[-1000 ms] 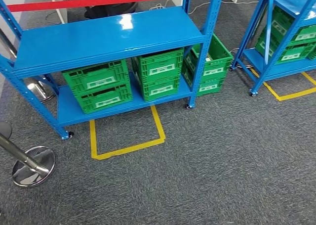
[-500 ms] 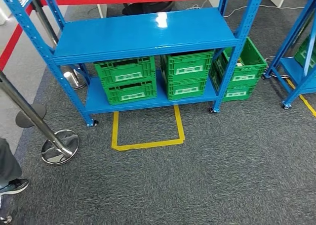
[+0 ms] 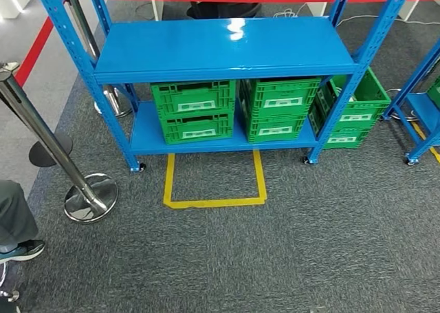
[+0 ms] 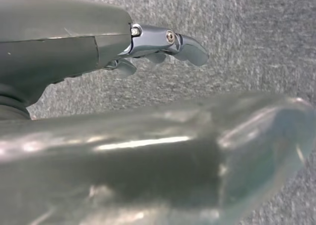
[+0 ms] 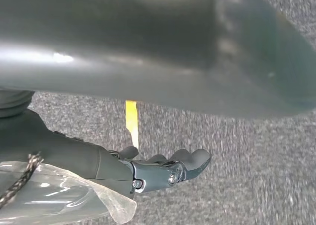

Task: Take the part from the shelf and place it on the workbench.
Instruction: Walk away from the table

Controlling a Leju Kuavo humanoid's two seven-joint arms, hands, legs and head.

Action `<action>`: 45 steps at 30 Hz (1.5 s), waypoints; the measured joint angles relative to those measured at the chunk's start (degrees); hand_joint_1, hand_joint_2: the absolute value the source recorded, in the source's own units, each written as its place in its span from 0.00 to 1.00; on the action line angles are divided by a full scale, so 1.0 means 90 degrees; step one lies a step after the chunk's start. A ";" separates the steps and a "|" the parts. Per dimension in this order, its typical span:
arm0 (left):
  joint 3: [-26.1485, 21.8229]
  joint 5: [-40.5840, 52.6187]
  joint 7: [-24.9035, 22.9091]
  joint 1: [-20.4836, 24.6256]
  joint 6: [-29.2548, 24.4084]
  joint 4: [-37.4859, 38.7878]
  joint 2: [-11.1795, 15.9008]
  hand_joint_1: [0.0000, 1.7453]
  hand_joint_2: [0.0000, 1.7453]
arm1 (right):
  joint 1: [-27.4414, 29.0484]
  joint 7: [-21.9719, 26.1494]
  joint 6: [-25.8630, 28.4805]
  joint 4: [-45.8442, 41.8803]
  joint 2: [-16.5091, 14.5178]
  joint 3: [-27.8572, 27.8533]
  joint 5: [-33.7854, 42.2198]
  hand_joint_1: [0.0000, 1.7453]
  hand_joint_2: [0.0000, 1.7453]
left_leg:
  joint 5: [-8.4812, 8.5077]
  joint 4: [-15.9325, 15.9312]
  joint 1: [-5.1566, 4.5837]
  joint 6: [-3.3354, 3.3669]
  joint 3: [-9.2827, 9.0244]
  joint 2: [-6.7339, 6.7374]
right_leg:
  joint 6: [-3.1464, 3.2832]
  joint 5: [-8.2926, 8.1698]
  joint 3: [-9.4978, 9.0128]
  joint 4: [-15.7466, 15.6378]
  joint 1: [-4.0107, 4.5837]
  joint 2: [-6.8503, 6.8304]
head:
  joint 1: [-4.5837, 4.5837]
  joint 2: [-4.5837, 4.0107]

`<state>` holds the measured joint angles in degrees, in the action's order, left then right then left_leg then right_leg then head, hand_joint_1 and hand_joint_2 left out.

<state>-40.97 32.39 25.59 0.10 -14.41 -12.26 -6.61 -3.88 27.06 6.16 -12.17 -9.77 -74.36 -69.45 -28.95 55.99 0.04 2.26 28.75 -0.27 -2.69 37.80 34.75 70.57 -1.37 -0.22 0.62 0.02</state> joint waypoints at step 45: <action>-0.0108 0.0002 0.0005 0.0027 0.0023 0.0024 0.0010 0.00 0.00 | 0.0066 0.0090 -0.0008 0.0002 0.0000 0.0006 0.0012 0.00 0.00 | -0.0721 0.1528 -0.0007 -0.0345 0.0267 -0.0054 | 0.0344 -0.0859 -0.0396 -0.1342 0.0026 0.0028 | 0.0044 0.0000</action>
<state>-41.94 32.41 25.64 0.35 -14.21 -12.04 -6.52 -3.29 27.87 6.09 -12.15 -9.77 -74.30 -69.34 -35.44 69.74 -0.02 -0.84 31.15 -0.76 0.41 30.07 31.18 58.49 -1.14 0.04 1.02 0.02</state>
